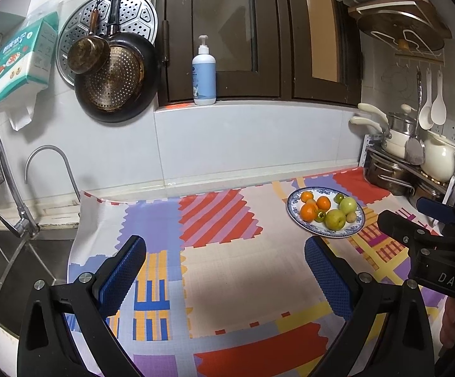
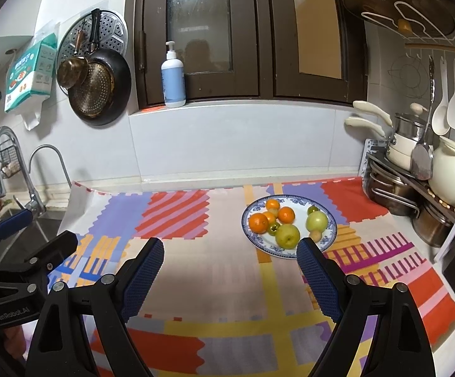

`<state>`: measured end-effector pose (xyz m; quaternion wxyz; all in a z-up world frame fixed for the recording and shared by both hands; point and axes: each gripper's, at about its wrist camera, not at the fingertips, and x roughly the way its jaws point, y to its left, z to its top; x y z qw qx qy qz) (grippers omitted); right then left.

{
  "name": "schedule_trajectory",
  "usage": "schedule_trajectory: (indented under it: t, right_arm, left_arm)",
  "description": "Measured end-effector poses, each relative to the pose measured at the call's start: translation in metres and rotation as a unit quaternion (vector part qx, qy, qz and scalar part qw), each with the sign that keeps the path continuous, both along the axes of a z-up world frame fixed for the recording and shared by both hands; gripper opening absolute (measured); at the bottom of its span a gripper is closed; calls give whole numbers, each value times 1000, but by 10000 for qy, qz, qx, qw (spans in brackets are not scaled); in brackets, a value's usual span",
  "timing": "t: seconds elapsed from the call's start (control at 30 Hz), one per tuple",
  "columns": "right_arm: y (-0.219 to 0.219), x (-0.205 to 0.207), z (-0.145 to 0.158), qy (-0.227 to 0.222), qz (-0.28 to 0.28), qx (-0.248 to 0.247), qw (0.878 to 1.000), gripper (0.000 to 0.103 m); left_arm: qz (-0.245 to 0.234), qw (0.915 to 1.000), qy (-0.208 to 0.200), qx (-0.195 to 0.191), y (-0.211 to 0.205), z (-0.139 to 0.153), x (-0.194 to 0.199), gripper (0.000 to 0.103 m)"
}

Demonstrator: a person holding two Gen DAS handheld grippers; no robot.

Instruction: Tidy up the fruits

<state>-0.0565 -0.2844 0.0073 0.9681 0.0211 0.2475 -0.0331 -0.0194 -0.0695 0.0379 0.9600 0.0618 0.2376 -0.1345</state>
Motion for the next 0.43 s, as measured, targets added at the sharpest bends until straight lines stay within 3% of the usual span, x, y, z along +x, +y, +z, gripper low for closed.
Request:
schedule_trajectory:
  t: [0.43]
  right_arm:
    - [4, 6, -1, 43, -13, 1, 10000, 87]
  left_arm:
    - [37, 10000, 59, -23, 4, -1, 4, 103]
